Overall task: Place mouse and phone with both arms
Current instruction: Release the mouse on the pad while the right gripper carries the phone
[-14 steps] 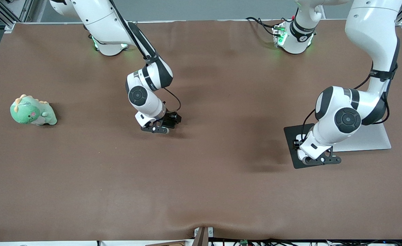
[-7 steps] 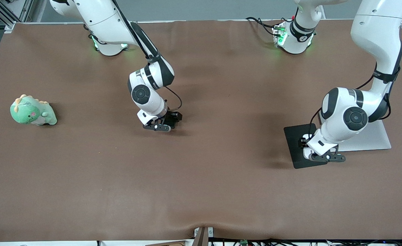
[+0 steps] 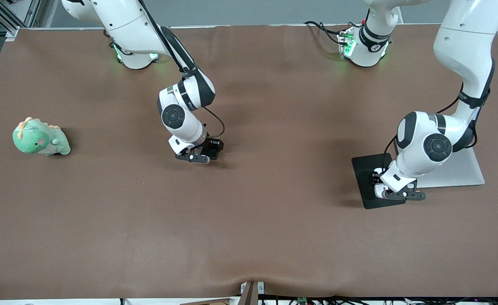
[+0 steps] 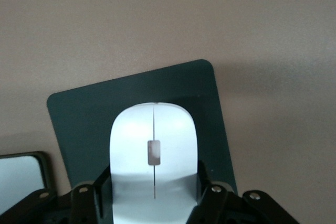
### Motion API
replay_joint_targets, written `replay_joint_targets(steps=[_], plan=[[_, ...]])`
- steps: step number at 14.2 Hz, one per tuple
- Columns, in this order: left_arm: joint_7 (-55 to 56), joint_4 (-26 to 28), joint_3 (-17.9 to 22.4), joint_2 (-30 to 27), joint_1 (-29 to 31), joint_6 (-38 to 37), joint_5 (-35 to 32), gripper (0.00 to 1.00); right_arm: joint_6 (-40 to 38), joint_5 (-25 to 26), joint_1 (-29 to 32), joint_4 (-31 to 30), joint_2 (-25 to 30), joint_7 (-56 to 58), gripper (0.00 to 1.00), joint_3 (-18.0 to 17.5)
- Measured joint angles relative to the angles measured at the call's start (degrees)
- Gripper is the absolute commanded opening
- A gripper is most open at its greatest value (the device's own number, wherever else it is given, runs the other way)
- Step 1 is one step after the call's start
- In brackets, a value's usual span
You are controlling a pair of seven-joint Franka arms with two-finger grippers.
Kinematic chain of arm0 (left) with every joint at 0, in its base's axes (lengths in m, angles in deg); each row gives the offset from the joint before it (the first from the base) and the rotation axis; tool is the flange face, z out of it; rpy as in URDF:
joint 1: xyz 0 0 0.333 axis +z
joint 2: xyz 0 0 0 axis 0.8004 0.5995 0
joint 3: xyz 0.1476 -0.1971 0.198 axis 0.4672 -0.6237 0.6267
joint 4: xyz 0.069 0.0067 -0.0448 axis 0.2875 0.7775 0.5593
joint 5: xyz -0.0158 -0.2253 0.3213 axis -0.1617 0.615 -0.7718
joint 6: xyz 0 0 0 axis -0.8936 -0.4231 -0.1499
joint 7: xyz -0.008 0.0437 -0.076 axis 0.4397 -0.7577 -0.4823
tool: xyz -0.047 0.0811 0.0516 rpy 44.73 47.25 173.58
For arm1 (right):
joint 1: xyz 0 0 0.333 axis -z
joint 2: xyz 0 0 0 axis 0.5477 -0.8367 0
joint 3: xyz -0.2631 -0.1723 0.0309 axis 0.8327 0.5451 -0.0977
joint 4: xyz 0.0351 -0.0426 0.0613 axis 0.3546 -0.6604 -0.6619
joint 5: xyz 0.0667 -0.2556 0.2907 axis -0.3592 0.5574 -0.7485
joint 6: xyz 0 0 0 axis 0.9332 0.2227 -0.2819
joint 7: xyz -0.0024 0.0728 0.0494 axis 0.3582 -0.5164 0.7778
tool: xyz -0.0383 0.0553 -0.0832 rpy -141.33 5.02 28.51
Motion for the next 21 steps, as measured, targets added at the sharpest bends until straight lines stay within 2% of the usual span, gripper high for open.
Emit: replay_joint_targets(steps=[4, 7, 8, 9, 12, 16, 18, 21], plan=[[-0.09, 0.04, 0.00, 2.02, 0.86, 2.71, 0.00, 0.00, -6.76, 0.03, 1.59, 2.80, 0.34, 0.05, 0.00, 1.14], [-0.82, 0.05, 0.00, 3.51, 1.06, 5.87, 0.00, 0.00, -10.96, 0.05, 5.27, 3.71, 2.93, 4.06, 0.00, 1.55], [-0.99, 0.04, -0.01, 3.84, 1.06, 6.31, 0.00, 0.39, -12.03, 0.05, 6.62, 3.54, 3.85, 4.96, 0.00, 1.70], [-1.02, 0.02, -0.01, 4.06, 1.06, 6.48, 0.00, 0.99, -12.57, 0.07, 7.88, 3.16, 4.65, 5.45, 0.00, 1.84], [-1.18, 0.00, -0.03, 4.56, 1.06, 6.52, 0.00, 1.00, -12.93, 1.23, 10.86, 0.87, 6.53, 9.14, 0.00, 3.16], [-1.43, -0.62, -0.26, 4.29, 1.05, 6.70, 0.00, 1.00, -13.01, 2.63, 17.49, -3.97, 10.56, 23.20, 0.00, 4.99], [-1.50, -1.01, -1.10, 2.38, 1.06, 5.66, 0.00, 1.00, -13.02, 5.24, 20.98, -6.71, 12.66, 29.20, 0.00, 6.37], [-1.50, -1.52, -2.45, -3.78, 1.02, -1.54, 0.00, 1.00, -13.49, 7.00, 26.36, -9.37, 14.81, 35.79, 0.00, 7.16]])
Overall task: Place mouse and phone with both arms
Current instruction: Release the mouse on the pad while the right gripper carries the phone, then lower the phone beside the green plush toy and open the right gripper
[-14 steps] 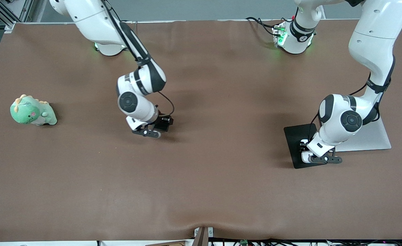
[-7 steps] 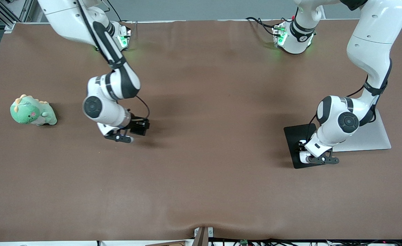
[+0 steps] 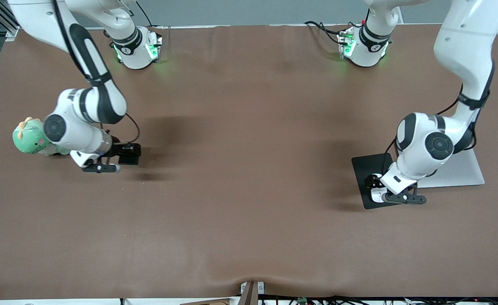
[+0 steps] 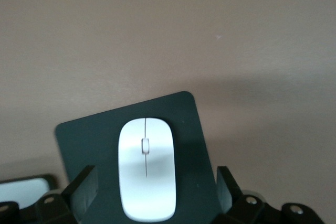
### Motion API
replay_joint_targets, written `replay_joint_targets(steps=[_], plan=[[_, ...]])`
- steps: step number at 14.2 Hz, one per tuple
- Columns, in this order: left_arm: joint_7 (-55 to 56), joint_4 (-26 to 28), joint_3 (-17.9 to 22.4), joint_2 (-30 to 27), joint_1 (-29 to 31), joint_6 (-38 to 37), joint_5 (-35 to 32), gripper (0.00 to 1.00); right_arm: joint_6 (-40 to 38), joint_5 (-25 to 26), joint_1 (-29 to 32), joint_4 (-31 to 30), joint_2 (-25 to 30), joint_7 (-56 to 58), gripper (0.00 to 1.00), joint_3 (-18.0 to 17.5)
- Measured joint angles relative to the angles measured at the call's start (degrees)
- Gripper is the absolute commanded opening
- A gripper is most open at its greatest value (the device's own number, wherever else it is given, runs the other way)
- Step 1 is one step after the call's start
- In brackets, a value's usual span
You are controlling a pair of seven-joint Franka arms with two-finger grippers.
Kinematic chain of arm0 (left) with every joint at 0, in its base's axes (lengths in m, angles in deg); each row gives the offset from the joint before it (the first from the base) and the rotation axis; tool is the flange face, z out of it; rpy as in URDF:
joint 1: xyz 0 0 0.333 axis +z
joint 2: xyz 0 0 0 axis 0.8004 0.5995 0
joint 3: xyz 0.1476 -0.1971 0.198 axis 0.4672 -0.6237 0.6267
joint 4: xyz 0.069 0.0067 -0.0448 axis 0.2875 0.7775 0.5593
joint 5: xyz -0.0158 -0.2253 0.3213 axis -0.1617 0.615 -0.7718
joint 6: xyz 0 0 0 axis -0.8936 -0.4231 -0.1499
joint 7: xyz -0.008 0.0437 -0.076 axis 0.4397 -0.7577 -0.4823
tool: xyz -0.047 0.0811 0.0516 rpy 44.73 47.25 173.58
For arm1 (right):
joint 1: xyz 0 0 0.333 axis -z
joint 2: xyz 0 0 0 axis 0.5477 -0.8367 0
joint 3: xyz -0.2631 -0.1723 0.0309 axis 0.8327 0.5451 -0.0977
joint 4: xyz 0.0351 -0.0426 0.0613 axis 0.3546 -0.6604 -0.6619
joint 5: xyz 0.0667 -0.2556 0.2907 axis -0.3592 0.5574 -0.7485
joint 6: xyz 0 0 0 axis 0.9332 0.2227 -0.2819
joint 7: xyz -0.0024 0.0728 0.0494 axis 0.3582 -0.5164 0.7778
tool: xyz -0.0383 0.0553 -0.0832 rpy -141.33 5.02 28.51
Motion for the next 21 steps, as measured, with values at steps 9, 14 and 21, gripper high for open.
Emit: replay_joint_targets(steps=[9, 14, 21], plan=[[-0.01, -5.01, 2.47, -18.69, -6.04, -27.91, 4.12, 1.00, -0.63, 3.59, 11.66, -3.46, 0.50, 11.86, 0.00, 0.08], [-1.71, -12.93, 8.27, -24.63, -8.85, -42.42, 7.31, 1.00, 1.67, 4.72, 11.83, -7.01, 0.61, 11.87, 0.00, 0.05], [-12.33, -20.13, 14.48, -27.72, -8.90, -56.87, 9.16, 1.00, 9.06, 5.38, 13.27, -11.88, -0.20, 11.89, 0.00, 0.05]])
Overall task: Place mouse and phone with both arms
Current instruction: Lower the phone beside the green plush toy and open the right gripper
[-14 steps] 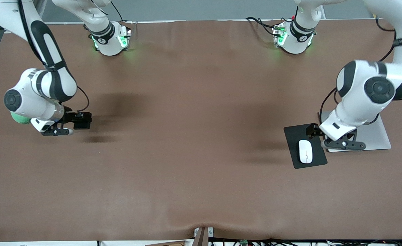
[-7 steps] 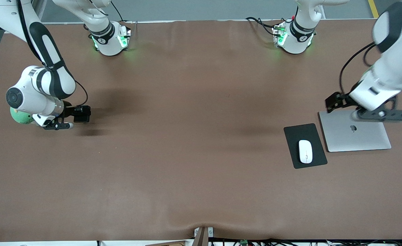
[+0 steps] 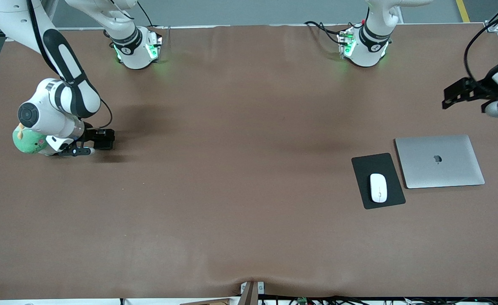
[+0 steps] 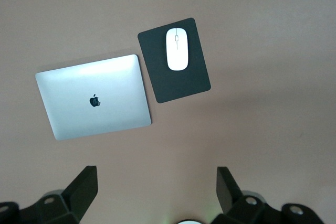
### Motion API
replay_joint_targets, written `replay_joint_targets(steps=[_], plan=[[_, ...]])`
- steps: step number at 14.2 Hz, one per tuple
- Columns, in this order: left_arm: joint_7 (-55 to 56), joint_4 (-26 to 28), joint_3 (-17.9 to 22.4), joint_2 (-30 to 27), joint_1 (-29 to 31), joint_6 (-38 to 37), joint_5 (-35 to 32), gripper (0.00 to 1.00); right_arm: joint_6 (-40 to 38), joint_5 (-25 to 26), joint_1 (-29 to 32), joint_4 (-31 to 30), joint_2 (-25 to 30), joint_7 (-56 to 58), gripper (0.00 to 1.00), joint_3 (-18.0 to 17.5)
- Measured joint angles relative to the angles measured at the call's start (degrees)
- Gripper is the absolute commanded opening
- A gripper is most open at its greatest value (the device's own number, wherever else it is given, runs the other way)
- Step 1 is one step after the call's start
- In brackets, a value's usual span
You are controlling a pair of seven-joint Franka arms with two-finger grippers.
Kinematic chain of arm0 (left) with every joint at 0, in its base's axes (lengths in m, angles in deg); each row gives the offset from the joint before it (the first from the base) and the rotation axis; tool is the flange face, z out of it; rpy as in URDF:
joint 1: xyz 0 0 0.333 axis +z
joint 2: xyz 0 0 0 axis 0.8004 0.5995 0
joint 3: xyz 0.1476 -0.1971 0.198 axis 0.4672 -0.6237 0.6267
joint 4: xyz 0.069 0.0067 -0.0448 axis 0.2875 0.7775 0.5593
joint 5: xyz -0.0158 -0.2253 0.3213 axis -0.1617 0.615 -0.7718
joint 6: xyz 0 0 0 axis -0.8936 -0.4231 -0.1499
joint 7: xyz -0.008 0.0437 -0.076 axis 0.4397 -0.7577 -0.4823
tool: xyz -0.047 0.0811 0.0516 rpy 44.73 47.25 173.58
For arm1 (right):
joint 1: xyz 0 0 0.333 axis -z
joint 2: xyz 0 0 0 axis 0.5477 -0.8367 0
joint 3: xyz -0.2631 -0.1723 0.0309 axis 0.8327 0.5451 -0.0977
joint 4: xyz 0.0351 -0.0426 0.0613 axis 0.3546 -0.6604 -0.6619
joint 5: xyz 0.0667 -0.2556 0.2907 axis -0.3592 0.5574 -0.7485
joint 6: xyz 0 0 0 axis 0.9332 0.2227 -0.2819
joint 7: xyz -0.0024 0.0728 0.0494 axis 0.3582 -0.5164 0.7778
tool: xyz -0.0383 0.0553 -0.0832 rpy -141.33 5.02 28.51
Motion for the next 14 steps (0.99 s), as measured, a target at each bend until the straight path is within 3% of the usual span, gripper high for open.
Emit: replay_joint_targets(steps=[2, 3, 5, 6, 10, 14], plan=[[-0.31, -0.49, 0.05, -0.28, 0.10, -0.47, 0.00, 1.00, 0.90, 0.04, 0.50, -0.08, -1.02, 0.04, 0.00, 0.00], [-0.32, -0.50, 0.05, -0.59, 0.15, -0.56, 0.00, 1.00, 1.20, 0.04, 0.52, -0.08, -1.53, 0.04, 0.05, -0.01], [-0.32, -0.50, 0.06, -1.19, 0.22, -0.68, 0.00, 1.00, 1.46, 0.05, 0.52, -0.08, -1.99, 0.04, 0.74, -0.06], [-0.32, -0.50, 0.06, -1.37, 0.25, -0.72, 0.00, 1.00, 1.46, 0.05, 0.52, -0.07, -1.99, 0.04, 1.00, -0.06], [-0.32, -0.49, 0.06, -1.46, 0.47, -0.76, 0.00, 1.00, 0.58, 0.06, 0.52, 1.09, -2.04, 0.04, 1.00, -0.32], [-0.36, -0.49, 0.01, -1.46, 1.13, -1.03, 0.00, 1.00, -14.51, 0.06, 0.41, 11.96, -1.96, 0.04, 1.00, -0.95]])
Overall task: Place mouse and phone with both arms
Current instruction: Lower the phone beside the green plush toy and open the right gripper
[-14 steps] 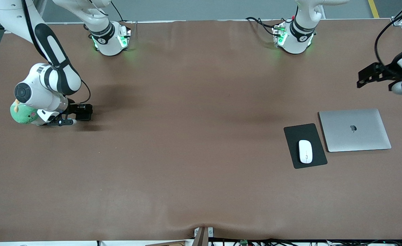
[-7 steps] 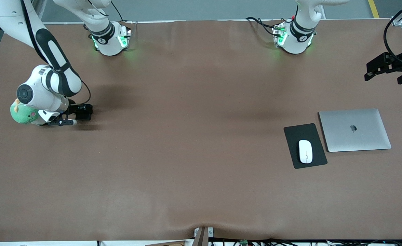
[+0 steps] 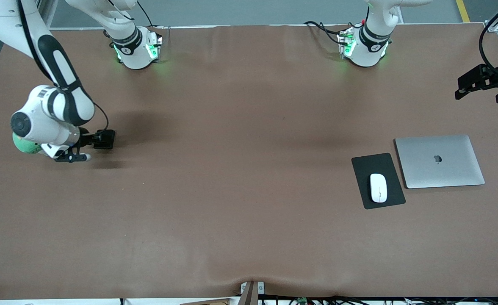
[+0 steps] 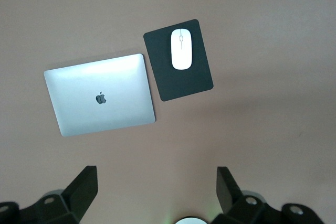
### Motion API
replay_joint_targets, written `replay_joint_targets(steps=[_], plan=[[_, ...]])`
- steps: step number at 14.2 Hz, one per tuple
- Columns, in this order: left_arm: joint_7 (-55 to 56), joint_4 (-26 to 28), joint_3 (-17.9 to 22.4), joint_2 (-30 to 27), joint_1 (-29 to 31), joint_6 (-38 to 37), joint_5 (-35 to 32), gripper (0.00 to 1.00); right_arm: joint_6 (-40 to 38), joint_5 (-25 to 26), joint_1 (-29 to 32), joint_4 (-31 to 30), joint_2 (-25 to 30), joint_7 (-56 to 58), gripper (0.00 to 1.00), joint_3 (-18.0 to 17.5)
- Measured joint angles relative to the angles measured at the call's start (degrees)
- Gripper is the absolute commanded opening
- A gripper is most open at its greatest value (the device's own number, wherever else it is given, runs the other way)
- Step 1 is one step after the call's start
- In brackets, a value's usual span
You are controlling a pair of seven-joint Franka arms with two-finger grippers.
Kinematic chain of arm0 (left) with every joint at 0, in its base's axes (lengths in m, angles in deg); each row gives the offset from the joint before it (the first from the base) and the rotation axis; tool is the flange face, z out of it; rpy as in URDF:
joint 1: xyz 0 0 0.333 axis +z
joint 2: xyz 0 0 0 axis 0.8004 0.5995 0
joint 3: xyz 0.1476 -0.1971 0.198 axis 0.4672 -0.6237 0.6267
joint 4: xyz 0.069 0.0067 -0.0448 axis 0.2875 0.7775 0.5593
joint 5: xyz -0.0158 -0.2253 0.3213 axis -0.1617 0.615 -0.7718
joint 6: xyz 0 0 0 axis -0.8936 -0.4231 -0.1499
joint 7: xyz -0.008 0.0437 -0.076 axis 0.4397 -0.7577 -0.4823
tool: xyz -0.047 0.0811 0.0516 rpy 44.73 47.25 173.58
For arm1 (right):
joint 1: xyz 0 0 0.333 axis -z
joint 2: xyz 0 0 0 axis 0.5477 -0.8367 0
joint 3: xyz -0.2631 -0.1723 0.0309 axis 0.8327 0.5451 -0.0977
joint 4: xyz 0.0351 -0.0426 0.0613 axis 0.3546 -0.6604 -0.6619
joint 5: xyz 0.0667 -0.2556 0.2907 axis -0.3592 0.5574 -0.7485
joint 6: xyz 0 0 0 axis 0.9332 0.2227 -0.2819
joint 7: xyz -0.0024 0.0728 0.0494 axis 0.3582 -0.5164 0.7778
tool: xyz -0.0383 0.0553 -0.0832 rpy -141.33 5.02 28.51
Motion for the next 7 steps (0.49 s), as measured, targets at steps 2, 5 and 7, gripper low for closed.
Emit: replay_joint_targets(steps=[2, 5, 7], plan=[[0.00, 0.00, -0.09, 0.00, 0.00, -0.01, 0.00, 1.00, -8.16, 0.00, -0.34, 6.99, 0.15, 0.00, 1.00, -0.12], [0.00, 0.00, -0.08, 0.00, 0.06, -0.02, 0.00, 1.00, -13.74, 0.00, -1.31, 13.51, 0.22, -0.03, 1.00, -0.30], [0.00, 0.00, -0.10, 0.00, 0.09, -0.02, 0.00, 1.00, -16.37, 0.00, -1.84, 16.79, 0.22, -0.03, 1.00, -0.31]])
